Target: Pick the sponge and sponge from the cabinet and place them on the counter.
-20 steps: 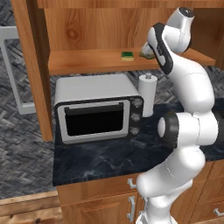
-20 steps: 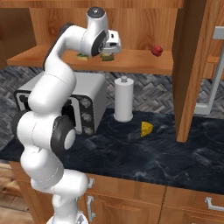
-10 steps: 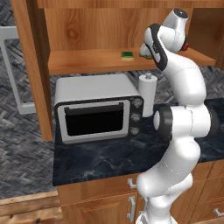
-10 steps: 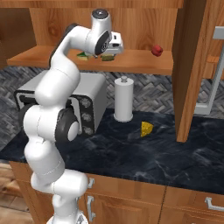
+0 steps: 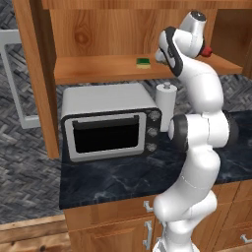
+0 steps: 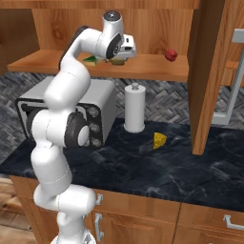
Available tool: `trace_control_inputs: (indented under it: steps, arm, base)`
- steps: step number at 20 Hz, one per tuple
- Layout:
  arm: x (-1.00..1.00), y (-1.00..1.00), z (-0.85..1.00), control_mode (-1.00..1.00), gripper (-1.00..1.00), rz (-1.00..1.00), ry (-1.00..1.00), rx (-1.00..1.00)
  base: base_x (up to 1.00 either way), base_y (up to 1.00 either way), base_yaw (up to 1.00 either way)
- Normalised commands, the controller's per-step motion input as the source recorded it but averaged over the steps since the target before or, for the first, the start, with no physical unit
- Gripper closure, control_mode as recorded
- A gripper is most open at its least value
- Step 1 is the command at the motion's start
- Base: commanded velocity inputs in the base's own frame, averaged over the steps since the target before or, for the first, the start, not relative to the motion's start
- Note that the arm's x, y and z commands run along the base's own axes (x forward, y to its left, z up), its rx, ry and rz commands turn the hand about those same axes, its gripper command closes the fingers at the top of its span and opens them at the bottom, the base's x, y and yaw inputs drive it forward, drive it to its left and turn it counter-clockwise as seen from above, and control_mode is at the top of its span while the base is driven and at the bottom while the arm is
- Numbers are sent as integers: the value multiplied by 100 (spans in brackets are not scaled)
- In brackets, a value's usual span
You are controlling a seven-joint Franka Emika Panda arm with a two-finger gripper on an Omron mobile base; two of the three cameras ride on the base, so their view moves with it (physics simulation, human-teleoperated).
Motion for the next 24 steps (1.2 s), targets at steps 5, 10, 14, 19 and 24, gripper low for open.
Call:
trace_control_inputs:
  steps: [5,10,14,19,24]
  arm:
    - [28,-4,-13,-100,-100,0,1,0]
    - [23,-3,-17,-100,-100,0,1,0]
    - [7,-6,-12,-100,100,1,0,0]
    - [-1,-11,-1,-100,100,2,0,0]
    - [-35,-29,-3,-100,100,3,-1,0]
  base:
    - [0,0,0]
    - [0,0,0]
    - [0,0,0]
    - [0,0,0]
    - [0,0,0]
